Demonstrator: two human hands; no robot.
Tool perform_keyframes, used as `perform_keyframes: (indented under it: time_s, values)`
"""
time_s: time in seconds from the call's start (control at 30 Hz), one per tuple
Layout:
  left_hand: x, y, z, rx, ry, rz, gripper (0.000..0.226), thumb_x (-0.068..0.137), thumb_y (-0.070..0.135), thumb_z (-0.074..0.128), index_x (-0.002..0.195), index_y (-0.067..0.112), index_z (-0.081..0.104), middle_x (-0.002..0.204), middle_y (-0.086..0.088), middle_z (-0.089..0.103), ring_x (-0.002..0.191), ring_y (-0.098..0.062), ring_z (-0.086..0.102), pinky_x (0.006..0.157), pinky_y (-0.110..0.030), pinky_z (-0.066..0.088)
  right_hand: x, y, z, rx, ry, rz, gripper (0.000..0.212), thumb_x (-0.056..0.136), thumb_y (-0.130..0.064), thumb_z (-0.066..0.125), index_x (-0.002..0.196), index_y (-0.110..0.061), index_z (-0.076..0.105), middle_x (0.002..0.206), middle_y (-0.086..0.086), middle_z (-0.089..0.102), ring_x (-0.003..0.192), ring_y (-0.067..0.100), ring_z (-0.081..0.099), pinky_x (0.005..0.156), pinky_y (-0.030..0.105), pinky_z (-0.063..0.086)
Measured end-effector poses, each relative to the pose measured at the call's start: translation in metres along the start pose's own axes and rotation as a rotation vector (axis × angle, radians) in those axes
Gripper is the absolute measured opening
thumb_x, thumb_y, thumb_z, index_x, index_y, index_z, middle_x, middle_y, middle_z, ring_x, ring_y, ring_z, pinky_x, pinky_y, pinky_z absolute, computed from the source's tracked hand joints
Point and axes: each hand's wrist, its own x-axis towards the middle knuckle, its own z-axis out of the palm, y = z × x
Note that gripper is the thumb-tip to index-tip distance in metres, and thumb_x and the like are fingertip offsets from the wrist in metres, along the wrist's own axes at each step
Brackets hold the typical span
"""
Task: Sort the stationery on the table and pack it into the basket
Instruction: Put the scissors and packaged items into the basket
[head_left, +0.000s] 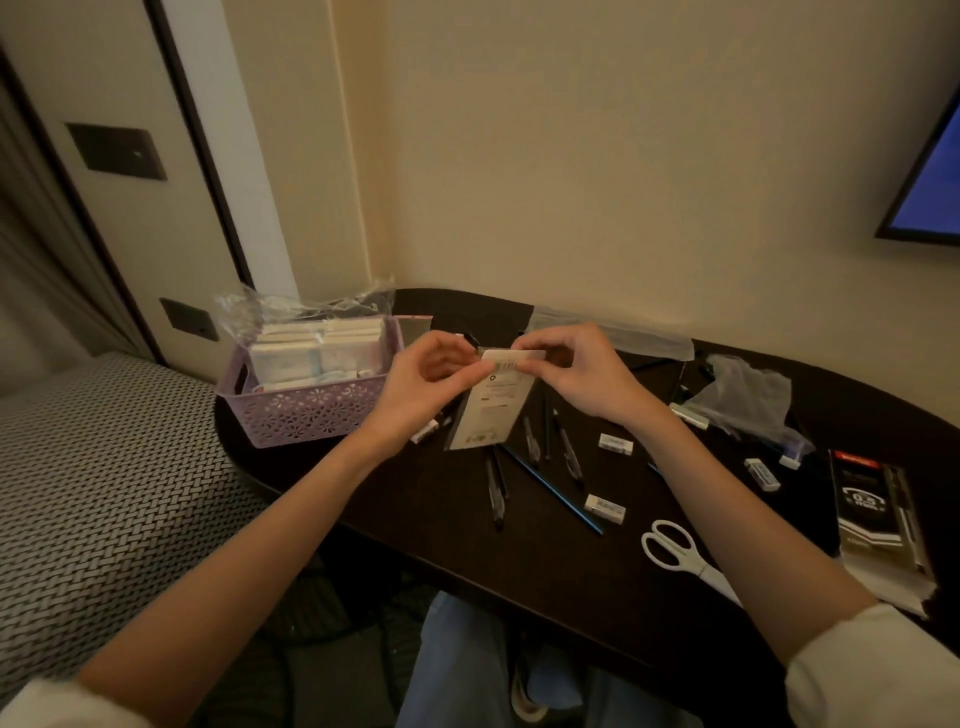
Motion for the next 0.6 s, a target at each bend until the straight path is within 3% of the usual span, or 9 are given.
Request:
perform_keyframes:
  time_s: [0.03, 0.1, 0.2, 0.27, 0.37, 0.47, 0.6]
  values:
    - [0.000, 0.000, -0.010, 0.027, -0.084, -0.083, 0.019, 0.083, 0.030, 0.072, 0.096, 0.020, 0.061, 0.101, 0.005, 0.066, 0.095, -0.006, 0.064, 0.076, -0.023, 0.051, 0.003, -0.003, 0.003, 0.061, -0.004, -0.027, 0.021, 0.088, -0.009, 0.065, 0.106, -0.019, 0.070, 0.099, -0.014, 0.066, 0.096, 0.000, 0.062, 0.074, 0.017, 0.052]
    - [0.003, -0.004, -0.030, 0.011, -0.242, -0.211, 0.038, 0.074, 0.050, 0.073, 0.097, 0.020, 0.064, 0.110, 0.001, 0.066, 0.107, -0.015, 0.061, 0.086, -0.032, 0.050, 0.008, -0.009, 0.011, 0.197, -0.020, -0.073, 0.023, 0.086, -0.005, 0.067, 0.106, -0.017, 0.070, 0.097, -0.013, 0.068, 0.096, -0.001, 0.065, 0.073, 0.016, 0.052]
    - [0.006, -0.006, -0.055, -0.125, -0.416, -0.270, 0.089, 0.062, 0.060, 0.075, 0.127, 0.002, 0.054, 0.123, -0.005, 0.064, 0.118, -0.023, 0.058, 0.100, -0.038, 0.046, 0.017, -0.017, 0.025, 0.346, -0.031, -0.107, 0.028, 0.084, 0.001, 0.068, 0.108, -0.011, 0.068, 0.097, -0.006, 0.070, 0.095, 0.000, 0.067, 0.074, 0.014, 0.052]
    - [0.006, -0.006, -0.066, -0.180, -0.495, -0.270, 0.100, 0.065, 0.058, 0.077, 0.135, -0.006, 0.043, 0.124, -0.009, 0.065, 0.117, -0.027, 0.061, 0.097, -0.034, 0.050, 0.025, -0.020, 0.034, 0.397, -0.034, -0.129, 0.029, 0.083, 0.004, 0.067, 0.110, -0.008, 0.067, 0.098, 0.000, 0.071, 0.095, 0.004, 0.068, 0.076, 0.016, 0.052]
    - [0.009, -0.004, -0.077, -0.120, -0.466, -0.265, 0.090, 0.066, 0.052, 0.081, 0.123, -0.010, 0.049, 0.120, -0.016, 0.066, 0.112, -0.032, 0.064, 0.100, -0.043, 0.048, 0.038, -0.018, 0.045, 0.421, -0.022, -0.167, 0.026, 0.082, 0.003, 0.069, 0.106, -0.006, 0.070, 0.101, 0.008, 0.071, 0.096, 0.011, 0.068, 0.079, 0.020, 0.052]
    - [0.021, -0.007, -0.088, 0.068, -0.318, -0.226, 0.055, 0.066, 0.036, 0.083, 0.100, 0.002, 0.057, 0.108, -0.010, 0.072, 0.102, -0.025, 0.069, 0.102, -0.047, 0.048, 0.056, -0.014, 0.058, 0.311, 0.018, -0.213, 0.022, 0.082, -0.003, 0.071, 0.100, -0.015, 0.072, 0.107, 0.006, 0.068, 0.104, 0.015, 0.063, 0.080, 0.028, 0.053]
    - [0.041, -0.004, -0.106, 0.429, -0.169, -0.128, 0.060, 0.054, 0.049, 0.084, 0.096, 0.018, 0.054, 0.109, 0.002, 0.066, 0.098, -0.017, 0.065, 0.089, -0.039, 0.055, 0.083, -0.007, 0.071, 0.228, 0.050, -0.135, 0.032, 0.086, 0.002, 0.064, 0.110, -0.018, 0.070, 0.122, 0.005, 0.059, 0.113, 0.011, 0.057, 0.083, 0.022, 0.054]
